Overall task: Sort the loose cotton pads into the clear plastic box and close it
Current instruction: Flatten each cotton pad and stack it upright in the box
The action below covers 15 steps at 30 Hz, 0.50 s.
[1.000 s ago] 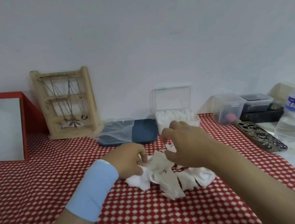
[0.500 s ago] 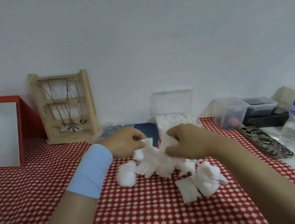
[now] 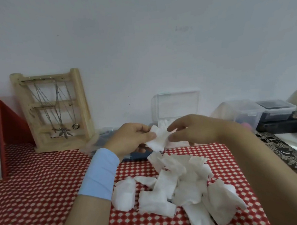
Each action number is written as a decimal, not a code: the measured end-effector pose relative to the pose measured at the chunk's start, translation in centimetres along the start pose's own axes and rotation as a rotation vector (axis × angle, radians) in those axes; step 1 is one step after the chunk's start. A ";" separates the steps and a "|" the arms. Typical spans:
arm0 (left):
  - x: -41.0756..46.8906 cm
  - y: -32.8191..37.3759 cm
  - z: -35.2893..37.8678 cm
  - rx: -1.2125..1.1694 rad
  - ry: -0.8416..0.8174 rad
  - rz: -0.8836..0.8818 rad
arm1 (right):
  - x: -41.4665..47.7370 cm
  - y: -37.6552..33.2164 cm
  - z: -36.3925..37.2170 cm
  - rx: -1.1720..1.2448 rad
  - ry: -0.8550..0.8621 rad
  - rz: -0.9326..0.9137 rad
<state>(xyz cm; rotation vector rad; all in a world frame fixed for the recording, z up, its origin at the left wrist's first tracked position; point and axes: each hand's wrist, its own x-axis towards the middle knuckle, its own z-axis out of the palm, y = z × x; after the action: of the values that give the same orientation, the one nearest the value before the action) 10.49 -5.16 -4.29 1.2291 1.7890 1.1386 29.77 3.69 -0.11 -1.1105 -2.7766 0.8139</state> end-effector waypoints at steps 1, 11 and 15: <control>0.1 0.0 0.1 -0.026 -0.004 0.000 | 0.4 0.0 0.2 0.066 0.030 -0.027; 0.7 -0.2 0.2 -0.259 -0.096 0.003 | 3.2 1.5 2.8 0.583 0.239 -0.052; 0.9 0.0 0.7 -0.293 -0.129 -0.029 | 3.6 1.7 3.5 0.578 0.334 -0.192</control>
<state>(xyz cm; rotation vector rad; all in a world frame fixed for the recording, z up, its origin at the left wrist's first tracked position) 10.80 -4.12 -4.66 1.0730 1.4796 1.2265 27.38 5.51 -4.49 -0.7716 -2.1261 1.1724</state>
